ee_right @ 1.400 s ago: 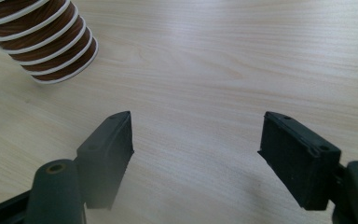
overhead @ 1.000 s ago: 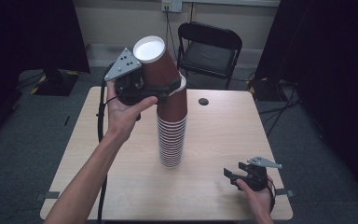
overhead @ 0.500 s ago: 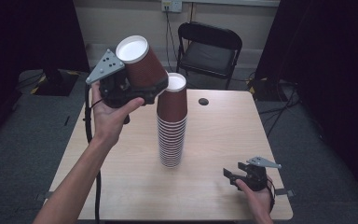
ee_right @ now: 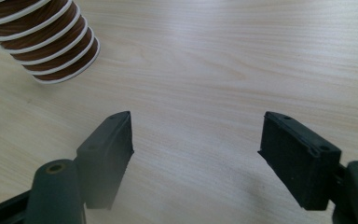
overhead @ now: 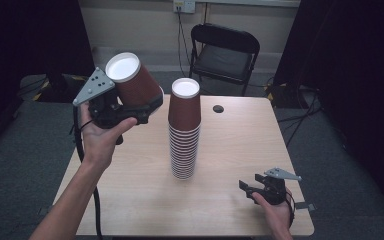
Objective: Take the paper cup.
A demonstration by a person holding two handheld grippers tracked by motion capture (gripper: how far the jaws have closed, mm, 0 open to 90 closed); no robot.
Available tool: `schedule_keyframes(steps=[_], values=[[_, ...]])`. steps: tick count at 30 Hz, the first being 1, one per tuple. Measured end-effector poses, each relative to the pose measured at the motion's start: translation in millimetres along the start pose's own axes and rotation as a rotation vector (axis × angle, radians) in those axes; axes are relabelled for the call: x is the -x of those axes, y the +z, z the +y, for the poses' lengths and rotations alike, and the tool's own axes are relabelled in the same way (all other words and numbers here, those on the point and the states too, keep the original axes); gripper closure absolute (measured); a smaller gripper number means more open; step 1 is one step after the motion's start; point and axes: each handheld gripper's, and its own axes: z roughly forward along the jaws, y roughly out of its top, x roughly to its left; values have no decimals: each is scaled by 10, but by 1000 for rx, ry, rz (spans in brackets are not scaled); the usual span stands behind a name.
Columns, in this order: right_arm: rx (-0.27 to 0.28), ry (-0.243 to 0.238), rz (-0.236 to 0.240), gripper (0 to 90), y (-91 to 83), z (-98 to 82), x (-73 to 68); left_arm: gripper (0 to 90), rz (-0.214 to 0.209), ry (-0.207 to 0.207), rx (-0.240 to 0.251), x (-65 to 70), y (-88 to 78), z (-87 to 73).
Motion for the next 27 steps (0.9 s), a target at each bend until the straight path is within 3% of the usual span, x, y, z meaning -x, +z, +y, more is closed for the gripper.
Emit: schedule_keyframes(steps=[4, 11, 20, 27], values=[[7, -4, -8, 251, 9, 8, -18, 109, 6, -13, -20, -17, -15, -118], [-4, -27, 1, 269, 29, 5, -54, 110, -37, -76, -74, -67, -68, -372], [0, -41, 16, 264, 26, 10, -101, 108, -40, -107, -124, -82, -132, -664], [10, -57, 35, 262, 2, 30, -170, 107, -32, -195, -167, -64, -192, -901]])
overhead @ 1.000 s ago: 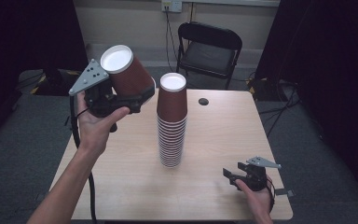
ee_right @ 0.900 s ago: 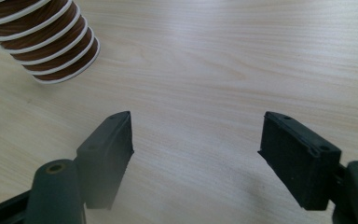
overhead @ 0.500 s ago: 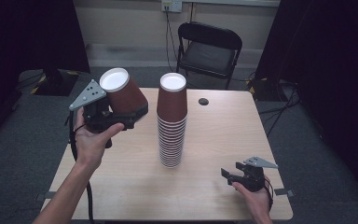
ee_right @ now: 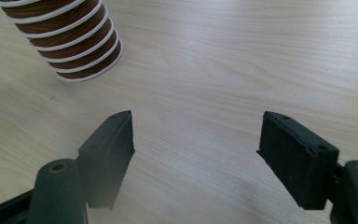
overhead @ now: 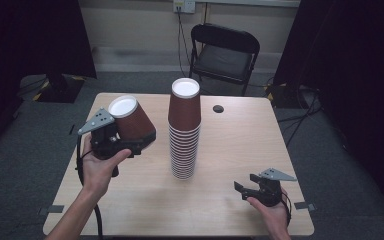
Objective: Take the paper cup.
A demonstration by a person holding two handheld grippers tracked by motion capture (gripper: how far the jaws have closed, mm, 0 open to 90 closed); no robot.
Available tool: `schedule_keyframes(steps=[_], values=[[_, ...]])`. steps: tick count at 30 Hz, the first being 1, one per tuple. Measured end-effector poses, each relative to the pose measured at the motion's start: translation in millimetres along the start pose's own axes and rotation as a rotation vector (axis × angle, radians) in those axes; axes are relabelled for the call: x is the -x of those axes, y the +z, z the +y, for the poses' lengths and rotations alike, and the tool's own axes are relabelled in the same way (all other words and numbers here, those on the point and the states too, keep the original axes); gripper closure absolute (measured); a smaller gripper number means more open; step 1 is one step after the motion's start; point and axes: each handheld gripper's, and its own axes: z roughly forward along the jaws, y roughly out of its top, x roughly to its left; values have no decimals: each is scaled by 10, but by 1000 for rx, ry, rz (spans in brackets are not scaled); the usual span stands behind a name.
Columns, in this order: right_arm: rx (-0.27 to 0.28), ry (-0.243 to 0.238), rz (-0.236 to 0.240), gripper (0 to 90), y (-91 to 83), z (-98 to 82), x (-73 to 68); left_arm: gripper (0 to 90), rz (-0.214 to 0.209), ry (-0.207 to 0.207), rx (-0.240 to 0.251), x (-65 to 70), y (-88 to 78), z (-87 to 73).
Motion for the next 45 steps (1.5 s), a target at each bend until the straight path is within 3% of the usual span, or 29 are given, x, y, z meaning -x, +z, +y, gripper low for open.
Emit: schedule_keyframes(steps=[3, 6, 11, 20, 28, 39, 45], values=[[7, -13, 10, 282, -14, 8, -35, 107, -8, -31, -20, -17, -10, -99], [23, -35, 31, 294, -28, 21, -82, 107, 7, -26, -44, -21, -8, -180], [22, -79, 51, 313, -14, 39, -172, 106, -4, -47, -70, -29, -30, -302], [13, -120, 84, 321, -13, 88, -383, 106, -21, -99, -115, 43, -41, -506], [15, -163, 155, 386, 30, 144, -624, 105, -29, -133, -155, 90, 37, -693], [33, -237, 255, 428, 155, 274, -1040, 105, -64, -260, -195, 26, 52, -873], [70, -266, 314, 475, 225, 384, -1233, 106, -81, -300, -191, 58, 33, -871]])
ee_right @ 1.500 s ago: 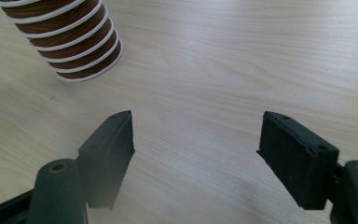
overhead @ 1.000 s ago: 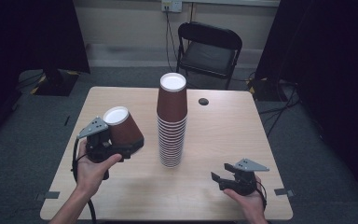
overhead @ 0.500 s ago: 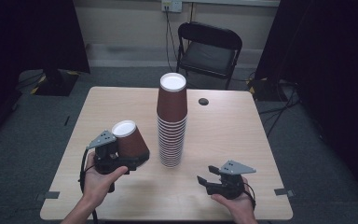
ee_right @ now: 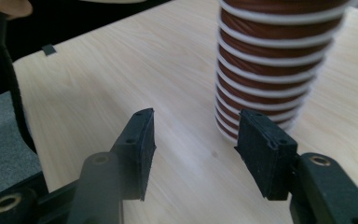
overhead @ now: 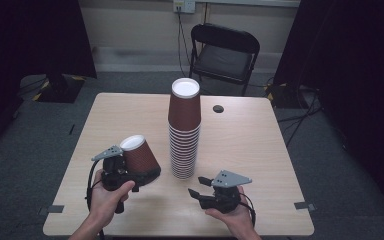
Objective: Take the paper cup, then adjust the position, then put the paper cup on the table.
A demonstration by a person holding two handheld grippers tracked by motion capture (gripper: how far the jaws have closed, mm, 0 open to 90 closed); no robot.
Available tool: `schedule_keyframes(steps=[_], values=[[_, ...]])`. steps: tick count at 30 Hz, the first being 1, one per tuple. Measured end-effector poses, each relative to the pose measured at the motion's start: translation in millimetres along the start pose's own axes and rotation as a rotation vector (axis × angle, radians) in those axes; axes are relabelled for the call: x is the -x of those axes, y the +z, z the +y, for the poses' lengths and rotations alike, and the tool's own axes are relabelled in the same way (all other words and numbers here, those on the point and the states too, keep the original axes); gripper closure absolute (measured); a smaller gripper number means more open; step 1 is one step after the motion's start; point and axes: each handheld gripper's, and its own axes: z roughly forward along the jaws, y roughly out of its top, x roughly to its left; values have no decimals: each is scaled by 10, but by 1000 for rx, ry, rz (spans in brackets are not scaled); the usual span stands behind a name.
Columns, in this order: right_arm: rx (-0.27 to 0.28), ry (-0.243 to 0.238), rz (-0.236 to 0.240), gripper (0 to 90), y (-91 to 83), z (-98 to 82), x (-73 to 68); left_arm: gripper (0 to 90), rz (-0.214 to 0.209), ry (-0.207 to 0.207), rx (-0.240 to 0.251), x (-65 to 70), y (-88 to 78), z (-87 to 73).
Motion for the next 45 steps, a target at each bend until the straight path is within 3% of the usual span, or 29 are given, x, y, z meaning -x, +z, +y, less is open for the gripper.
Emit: schedule_keyframes(steps=[6, 15, 21, 31, 38, 45], values=[[19, -10, 52, 516, 98, 114, -95, 105, -12, -22, 1, 42, 24, -55], [47, -57, 60, 525, 206, 246, -207, 107, -28, -61, 18, 74, 18, -74], [91, -135, 86, 539, 326, 352, -362, 106, -56, -91, 22, 99, 20, -95], [163, -173, 38, 567, 461, 431, -394, 107, -87, -148, 19, 103, 15, -102], [252, -236, 5, 603, 467, 452, -413, 107, -112, -152, 24, 161, 17, -84], [296, -244, -6, 618, 563, 470, -412, 107, -133, -153, 20, 208, 35, -80]])
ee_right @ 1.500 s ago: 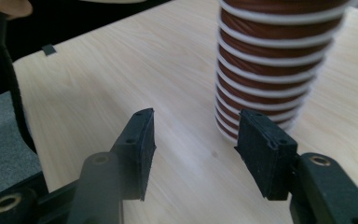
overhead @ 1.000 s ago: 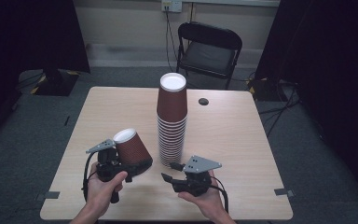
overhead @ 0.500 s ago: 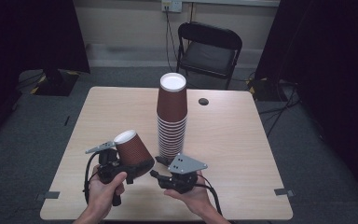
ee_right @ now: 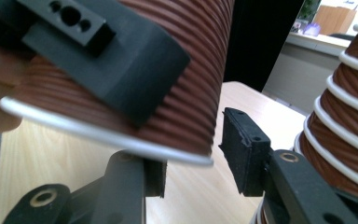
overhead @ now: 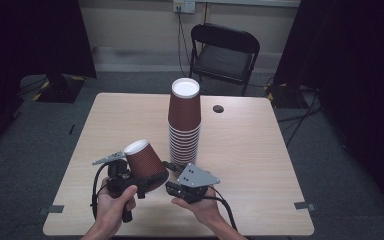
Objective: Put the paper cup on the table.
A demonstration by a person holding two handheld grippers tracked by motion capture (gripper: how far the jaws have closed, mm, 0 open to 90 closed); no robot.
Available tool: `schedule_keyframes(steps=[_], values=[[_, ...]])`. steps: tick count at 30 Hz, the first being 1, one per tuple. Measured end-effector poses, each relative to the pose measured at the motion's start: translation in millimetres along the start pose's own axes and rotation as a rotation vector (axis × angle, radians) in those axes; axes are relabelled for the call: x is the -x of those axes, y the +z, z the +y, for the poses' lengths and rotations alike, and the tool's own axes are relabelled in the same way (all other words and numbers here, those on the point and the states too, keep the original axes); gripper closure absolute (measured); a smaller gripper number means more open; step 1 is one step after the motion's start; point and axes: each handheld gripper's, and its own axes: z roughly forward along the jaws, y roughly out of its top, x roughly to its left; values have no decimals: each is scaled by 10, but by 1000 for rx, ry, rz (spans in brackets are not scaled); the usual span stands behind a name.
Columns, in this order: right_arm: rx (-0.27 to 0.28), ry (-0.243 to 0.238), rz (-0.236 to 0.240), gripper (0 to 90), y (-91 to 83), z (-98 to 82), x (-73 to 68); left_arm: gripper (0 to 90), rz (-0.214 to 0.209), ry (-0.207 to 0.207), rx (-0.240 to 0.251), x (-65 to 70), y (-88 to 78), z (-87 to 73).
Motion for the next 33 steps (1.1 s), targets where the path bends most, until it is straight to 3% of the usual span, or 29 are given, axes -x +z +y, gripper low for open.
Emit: schedule_keyframes(steps=[10, 14, 20, 27, 33], values=[[96, 2, -11, 670, 48, -2, -11, 108, -53, -35, 7, 24, 31, -5], [90, -3, -31, 738, 26, -9, -10, 98, -73, -37, 8, 8, 44, -13], [58, 13, -66, 798, 11, -25, 6, 83, -127, -77, 14, -102, 97, -13], [55, 35, -64, 842, -23, -22, 27, 54, -115, -20, 26, -100, 67, 30], [50, 38, -57, 849, -49, 4, 30, 61, -149, -10, 23, -128, 35, 88]])
